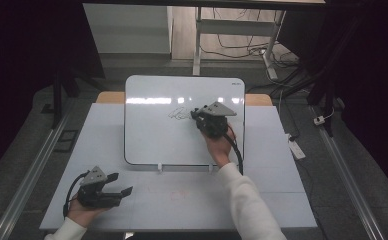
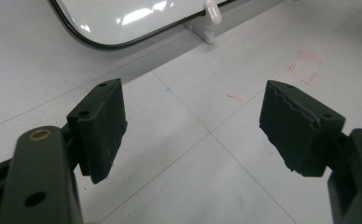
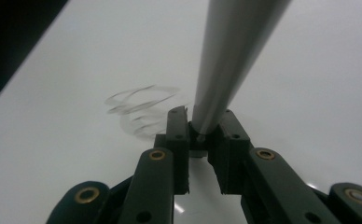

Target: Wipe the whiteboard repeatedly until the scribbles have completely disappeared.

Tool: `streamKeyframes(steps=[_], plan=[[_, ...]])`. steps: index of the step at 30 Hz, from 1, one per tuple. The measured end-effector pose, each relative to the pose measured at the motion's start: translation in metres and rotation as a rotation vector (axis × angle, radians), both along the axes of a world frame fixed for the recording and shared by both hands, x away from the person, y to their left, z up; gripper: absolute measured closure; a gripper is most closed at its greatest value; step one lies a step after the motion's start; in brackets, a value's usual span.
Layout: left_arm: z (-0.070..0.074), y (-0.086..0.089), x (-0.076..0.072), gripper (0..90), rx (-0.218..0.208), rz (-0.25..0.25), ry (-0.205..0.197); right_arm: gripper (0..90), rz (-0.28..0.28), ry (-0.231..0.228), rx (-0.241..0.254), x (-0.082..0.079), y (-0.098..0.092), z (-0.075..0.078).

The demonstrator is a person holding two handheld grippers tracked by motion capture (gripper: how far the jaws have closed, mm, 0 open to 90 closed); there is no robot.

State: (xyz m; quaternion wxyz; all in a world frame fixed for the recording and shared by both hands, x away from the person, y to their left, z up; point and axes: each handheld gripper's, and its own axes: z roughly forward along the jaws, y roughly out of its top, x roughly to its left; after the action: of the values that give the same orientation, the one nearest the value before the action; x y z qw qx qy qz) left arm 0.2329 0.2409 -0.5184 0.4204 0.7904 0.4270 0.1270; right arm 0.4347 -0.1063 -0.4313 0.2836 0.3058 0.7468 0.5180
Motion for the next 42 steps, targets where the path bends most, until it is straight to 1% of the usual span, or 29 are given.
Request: streamKeyframes(steps=[1, 3, 4, 6, 8, 9, 11, 13, 14, 16, 17, 18, 19, 22, 23, 24, 26, 28, 29, 30, 32, 34, 35, 36, 38, 39, 40, 41, 42], plan=[[0.000, 0.000, 0.000, 23.9, 0.000, -0.001, -0.001, 77.2, -0.025, 0.000, 0.014, 0.003, -0.005, 0.003], [0.000, 0.000, 0.000, 23.9, 0.000, -0.002, -0.001, 77.1, -0.036, 0.013, 0.037, 0.006, -0.008, 0.005], [0.000, 0.001, 0.001, 23.9, -0.002, -0.003, 0.002, 77.2, -0.027, 0.011, 0.018, 0.003, -0.006, 0.004], [-0.001, 0.001, 0.002, 23.9, -0.001, -0.002, 0.003, 77.2, 0.037, 0.024, -0.019, -0.006, 0.004, -0.004], [-0.001, 0.001, 0.001, 23.9, -0.002, -0.002, 0.002, 77.2, 0.072, 0.000, -0.066, -0.012, 0.010, -0.011], [-0.001, 0.001, 0.001, 23.9, -0.001, -0.002, 0.003, 77.2, 0.073, 0.005, -0.055, -0.011, 0.009, -0.010], [0.000, 0.000, 0.000, 23.9, 0.000, -0.002, 0.001, 77.2, 0.017, 0.004, 0.002, -0.004, 0.001, -0.005], [0.000, 0.000, 0.000, 23.8, 0.000, -0.003, -0.003, 77.1, -0.008, 0.016, 0.034, 0.001, -0.004, -0.001], [0.000, 0.001, 0.000, 23.9, 0.000, -0.002, -0.003, 77.2, -0.013, 0.011, 0.023, -0.001, -0.002, -0.002], [-0.001, 0.001, 0.002, 23.9, -0.003, -0.001, 0.003, 77.2, 0.053, 0.011, -0.027, -0.008, 0.009, -0.007], [-0.001, 0.001, 0.002, 23.9, -0.001, -0.001, 0.006, 77.2, 0.078, 0.004, -0.065, -0.011, 0.015, -0.009], [-0.002, 0.000, 0.002, 23.9, -0.001, -0.001, 0.007, 77.2, 0.078, -0.012, -0.092, -0.011, 0.018, -0.009], [-0.001, 0.000, 0.002, 23.9, 0.002, -0.004, 0.007, 77.2, 0.073, -0.009, -0.074, -0.009, 0.016, -0.007], [0.000, 0.001, 0.000, 23.9, 0.001, -0.003, -0.001, 77.2, 0.001, 0.003, 0.017, 0.003, 0.003, 0.000], [0.000, 0.001, 0.000, 23.9, 0.000, -0.002, -0.001, 77.2, -0.002, 0.012, 0.026, 0.004, 0.002, 0.000], [0.000, 0.001, 0.000, 23.9, -0.003, -0.002, 0.000, 77.2, -0.005, 0.001, 0.008, 0.002, 0.005, -0.001], [-0.001, 0.001, 0.002, 23.9, -0.001, -0.001, 0.005, 77.2, 0.055, -0.001, -0.035, -0.005, 0.014, -0.004], [-0.001, 0.001, 0.002, 23.9, 0.001, -0.003, 0.006, 77.2, 0.071, -0.023, -0.081, -0.007, 0.018, -0.006], [-0.001, 0.000, 0.001, 23.9, 0.003, -0.005, 0.005, 77.2, 0.032, -0.015, -0.033, 0.000, 0.010, -0.002], [-0.001, 0.000, 0.001, 23.9, 0.004, -0.004, 0.003, 77.2, 0.032, -0.015, -0.033, 0.000, 0.010, -0.002], [0.000, 0.000, 0.000, 23.9, 0.002, -0.004, 0.002, 77.2, -0.021, -0.017, 0.012, 0.008, 0.002, 0.005], [-0.001, 0.000, 0.001, 23.9, 0.000, -0.003, 0.003, 77.2, -0.036, -0.029, -0.004, 0.008, 0.004, 0.006], [-0.001, 0.001, 0.002, 23.9, 0.001, -0.005, 0.004, 77.2, -0.017, -0.028, -0.017, 0.005, 0.007, 0.004], [-0.001, 0.000, 0.002, 23.8, 0.001, -0.004, 0.006, 77.1, 0.031, -0.009, -0.021, 0.000, 0.013, 0.000], [-0.002, 0.000, 0.002, 23.9, 0.002, -0.006, 0.008, 77.2, 0.080, 0.002, -0.046, -0.005, 0.020, -0.007], [-0.002, 0.000, 0.002, 23.9, 0.002, -0.007, 0.008, 77.2, 0.090, 0.015, -0.033, -0.003, 0.020, -0.007], [-0.002, 0.000, 0.001, 23.9, 0.003, -0.006, 0.007, 77.2, 0.065, 0.006, -0.014, 0.000, 0.016, -0.004], [-0.001, 0.000, 0.001, 23.9, 0.003, -0.005, 0.005, 77.2, 0.065, 0.006, -0.014, 0.000, 0.016, -0.004], [-0.001, 0.000, 0.000, 23.9, 0.003, -0.004, 0.003, 77.2, 0.031, -0.001, 0.003, 0.003, 0.012, 0.000]])
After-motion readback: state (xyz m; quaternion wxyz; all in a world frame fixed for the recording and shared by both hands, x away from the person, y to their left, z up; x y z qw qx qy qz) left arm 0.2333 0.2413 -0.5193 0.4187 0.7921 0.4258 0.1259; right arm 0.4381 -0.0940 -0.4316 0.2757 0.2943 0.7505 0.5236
